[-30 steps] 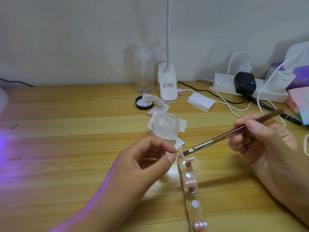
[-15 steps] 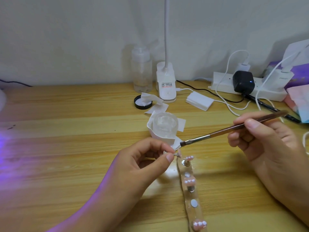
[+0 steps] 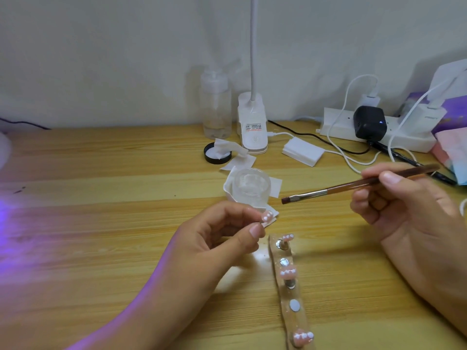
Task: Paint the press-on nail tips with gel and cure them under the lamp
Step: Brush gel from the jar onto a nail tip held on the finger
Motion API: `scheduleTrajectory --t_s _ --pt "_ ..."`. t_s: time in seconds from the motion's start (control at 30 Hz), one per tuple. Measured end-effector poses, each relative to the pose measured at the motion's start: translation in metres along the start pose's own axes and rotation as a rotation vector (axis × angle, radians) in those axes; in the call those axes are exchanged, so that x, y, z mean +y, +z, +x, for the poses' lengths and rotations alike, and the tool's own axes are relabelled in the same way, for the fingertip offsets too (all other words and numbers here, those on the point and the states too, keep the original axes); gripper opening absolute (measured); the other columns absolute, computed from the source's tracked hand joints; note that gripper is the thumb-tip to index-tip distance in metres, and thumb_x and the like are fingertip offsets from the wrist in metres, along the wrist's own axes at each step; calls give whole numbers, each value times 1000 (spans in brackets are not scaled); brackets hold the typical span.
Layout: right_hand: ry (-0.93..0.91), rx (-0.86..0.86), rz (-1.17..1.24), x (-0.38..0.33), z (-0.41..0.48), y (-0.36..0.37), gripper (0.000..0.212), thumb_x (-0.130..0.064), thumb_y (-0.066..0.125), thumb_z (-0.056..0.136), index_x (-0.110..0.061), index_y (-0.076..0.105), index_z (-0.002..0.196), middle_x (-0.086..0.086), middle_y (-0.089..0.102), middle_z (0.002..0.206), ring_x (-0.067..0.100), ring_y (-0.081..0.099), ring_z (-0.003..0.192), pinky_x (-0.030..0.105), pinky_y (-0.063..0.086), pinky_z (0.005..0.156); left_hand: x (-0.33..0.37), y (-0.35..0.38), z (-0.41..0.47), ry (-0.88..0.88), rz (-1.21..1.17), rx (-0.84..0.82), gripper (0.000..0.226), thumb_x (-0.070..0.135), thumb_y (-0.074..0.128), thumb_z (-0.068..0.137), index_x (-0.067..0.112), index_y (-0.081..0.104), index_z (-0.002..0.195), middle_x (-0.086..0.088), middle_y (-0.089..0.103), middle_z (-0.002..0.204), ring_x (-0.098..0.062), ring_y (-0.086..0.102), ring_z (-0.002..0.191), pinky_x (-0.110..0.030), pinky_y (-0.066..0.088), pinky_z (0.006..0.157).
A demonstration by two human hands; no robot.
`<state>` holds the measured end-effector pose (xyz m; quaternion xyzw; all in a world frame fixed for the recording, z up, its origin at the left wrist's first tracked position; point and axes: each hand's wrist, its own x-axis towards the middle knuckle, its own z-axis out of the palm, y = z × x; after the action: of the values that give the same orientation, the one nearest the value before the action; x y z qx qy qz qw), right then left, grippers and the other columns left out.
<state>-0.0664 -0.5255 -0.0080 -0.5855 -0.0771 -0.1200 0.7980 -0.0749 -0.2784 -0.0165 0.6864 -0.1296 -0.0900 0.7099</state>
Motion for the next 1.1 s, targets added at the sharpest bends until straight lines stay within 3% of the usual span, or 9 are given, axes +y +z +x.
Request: scheduleTrajectory --t_s 0.27,0.5,0.77,0.9,1.03,1.1 --pt "42 -54 3 0 -4 6 30 -14 48 86 -22 75 74 -1 65 64 8 63 61 18 52 60 -1 0 -1 23 25 -4 18 41 70 73 30 72 86 13 68 79 -1 61 71 -12 47 69" --pt "33 -72 -28 0 -5 10 31 -13 48 85 -23 75 74 0 66 64 10 64 61 19 53 60 0 1 0 23 18 4 7 26 70 78 31 72 81 14 67 74 -2 61 70 -12 48 68" --pt "-94 -16 -148 0 -6 7 5 -27 71 85 -23 74 84 0 68 73 13 67 70 21 54 66 0 2 0 33 19 6 4 28 72 78 30 72 80 12 70 76 -2 63 71 -11 47 67" --pt "-33 -23 -28 0 -5 5 15 -22 60 82 -23 75 79 -2 66 66 9 64 63 18 52 62 -1 1 0 37 21 7 8 34 74 75 29 72 81 9 71 80 -3 62 71 -13 48 68" --pt "19 -59 -58 0 -7 8 9 -30 73 75 -22 75 79 1 66 63 9 64 61 18 52 60 -3 0 0 32 32 6 16 41 70 72 30 72 83 5 73 87 -3 61 73 -14 49 69" --pt "27 -50 -91 1 -8 9 19 -39 77 74 -22 76 82 3 67 65 10 64 62 19 53 62 -3 0 0 34 34 6 17 41 70 71 29 72 84 6 72 86 -3 61 76 -13 48 68"
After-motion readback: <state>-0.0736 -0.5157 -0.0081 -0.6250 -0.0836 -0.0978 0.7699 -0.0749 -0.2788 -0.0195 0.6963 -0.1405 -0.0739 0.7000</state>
